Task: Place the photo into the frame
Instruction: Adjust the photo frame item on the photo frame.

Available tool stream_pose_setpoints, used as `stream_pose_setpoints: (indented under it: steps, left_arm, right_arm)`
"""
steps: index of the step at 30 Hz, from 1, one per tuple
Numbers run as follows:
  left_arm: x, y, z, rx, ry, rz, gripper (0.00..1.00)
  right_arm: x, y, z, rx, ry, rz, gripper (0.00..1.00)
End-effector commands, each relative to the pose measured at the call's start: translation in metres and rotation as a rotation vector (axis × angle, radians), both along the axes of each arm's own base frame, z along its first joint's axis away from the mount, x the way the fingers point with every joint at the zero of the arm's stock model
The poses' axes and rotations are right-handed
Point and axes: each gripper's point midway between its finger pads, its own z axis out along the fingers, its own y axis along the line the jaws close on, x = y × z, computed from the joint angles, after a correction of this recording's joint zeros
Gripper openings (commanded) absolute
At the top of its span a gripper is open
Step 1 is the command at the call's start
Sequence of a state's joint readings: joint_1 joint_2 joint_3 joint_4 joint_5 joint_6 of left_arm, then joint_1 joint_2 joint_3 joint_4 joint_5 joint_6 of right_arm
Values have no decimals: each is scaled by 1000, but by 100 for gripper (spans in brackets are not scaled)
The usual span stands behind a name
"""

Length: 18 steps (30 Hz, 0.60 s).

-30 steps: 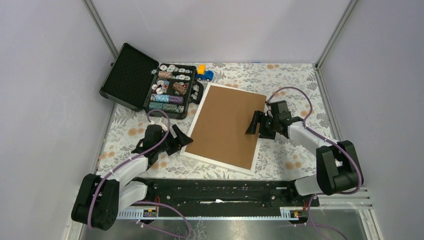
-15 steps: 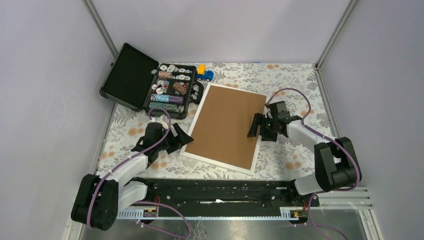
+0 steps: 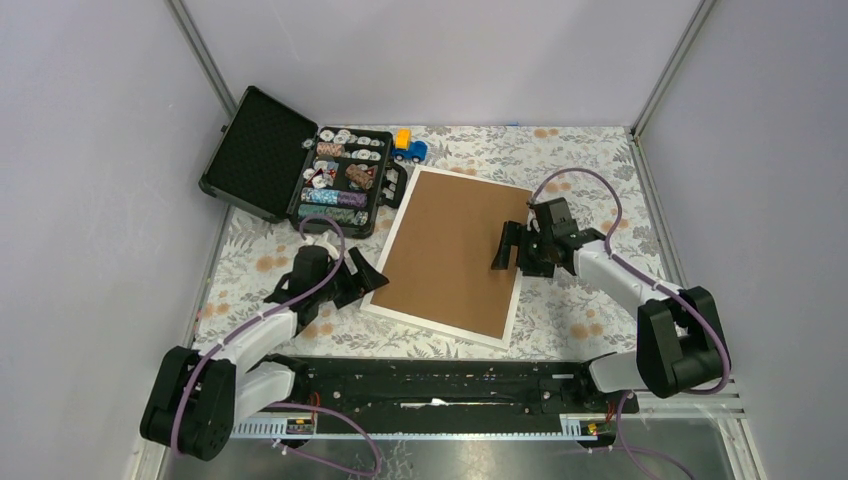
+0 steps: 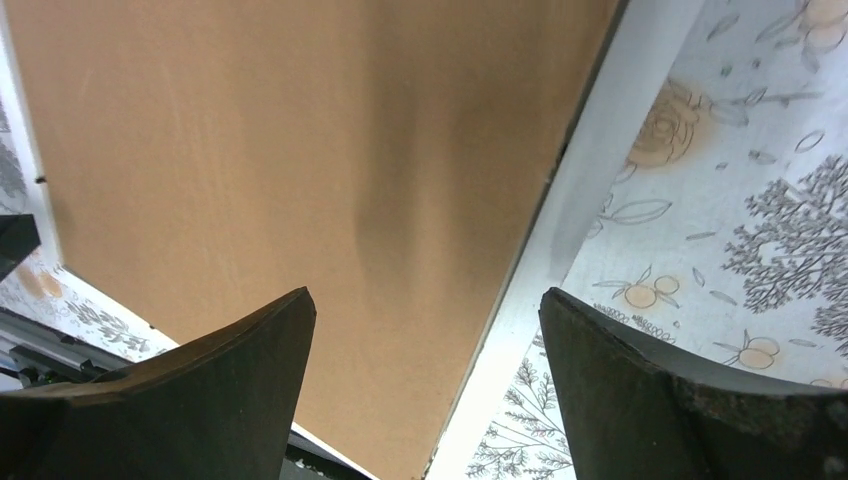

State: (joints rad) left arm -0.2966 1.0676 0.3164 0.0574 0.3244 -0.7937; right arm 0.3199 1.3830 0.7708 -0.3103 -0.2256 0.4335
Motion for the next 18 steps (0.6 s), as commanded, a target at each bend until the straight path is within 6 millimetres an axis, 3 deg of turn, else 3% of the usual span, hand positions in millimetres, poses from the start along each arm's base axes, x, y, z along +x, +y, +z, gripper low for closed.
stream_pose_setpoints:
  steps: [1, 7, 13, 16, 18]
  left_arm:
    - [8, -1, 23, 9, -63, 0, 85]
    - [10, 4, 25, 23, -54, 36, 86]
    - [8, -3, 14, 5, -1, 7, 86]
    - [8, -8, 12, -5, 1, -12, 86]
    - [10, -13, 13, -10, -1, -27, 86]
  right_arm:
    - [20, -1, 31, -35, -98, 8, 91]
    - [26, 6, 20, -19, -60, 6, 83]
    - [21, 7, -3, -14, -9, -1, 83]
    - [15, 23, -6, 71, 10, 19, 83]
    - [10, 45, 6, 210, 12, 66, 83]
